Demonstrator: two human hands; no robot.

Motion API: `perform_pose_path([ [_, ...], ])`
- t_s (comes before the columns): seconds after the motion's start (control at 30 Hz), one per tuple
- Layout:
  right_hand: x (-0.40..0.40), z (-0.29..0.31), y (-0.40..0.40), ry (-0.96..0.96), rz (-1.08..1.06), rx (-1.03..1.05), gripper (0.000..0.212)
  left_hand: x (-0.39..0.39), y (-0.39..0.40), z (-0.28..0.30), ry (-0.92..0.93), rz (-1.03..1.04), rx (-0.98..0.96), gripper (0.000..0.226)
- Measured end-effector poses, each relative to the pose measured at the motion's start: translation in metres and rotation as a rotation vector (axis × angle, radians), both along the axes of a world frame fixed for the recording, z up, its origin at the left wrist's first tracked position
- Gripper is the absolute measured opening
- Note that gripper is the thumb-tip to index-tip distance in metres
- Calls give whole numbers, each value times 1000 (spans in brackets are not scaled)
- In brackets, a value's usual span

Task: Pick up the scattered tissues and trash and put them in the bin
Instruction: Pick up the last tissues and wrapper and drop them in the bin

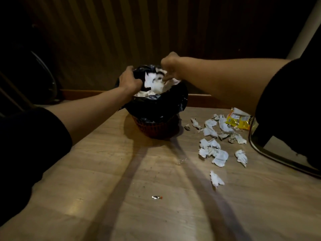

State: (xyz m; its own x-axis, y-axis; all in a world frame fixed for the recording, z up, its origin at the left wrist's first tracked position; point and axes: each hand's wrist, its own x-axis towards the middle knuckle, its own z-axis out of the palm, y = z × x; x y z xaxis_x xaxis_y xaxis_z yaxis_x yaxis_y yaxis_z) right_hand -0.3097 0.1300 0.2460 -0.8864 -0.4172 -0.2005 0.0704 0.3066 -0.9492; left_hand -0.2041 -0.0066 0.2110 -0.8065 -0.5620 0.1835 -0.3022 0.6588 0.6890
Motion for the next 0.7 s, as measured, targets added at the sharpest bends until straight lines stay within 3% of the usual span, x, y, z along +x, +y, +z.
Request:
perform_pose_path([
  [0.13,-8,-6,11,82,-10,44,47,12,-12,-9,31,-32,-18,66],
  [0.27,-20,-13,43,179,-47,82,27,22,3,-14,111,-153,-143,51],
  [0.5,-34,-44,136,180,-64,186,19,25,63,-26,108,-373,-315,40],
  [0.7,-41,-87,196,197,-95,447,15,19,119,-52,23,-481,-336,44],
])
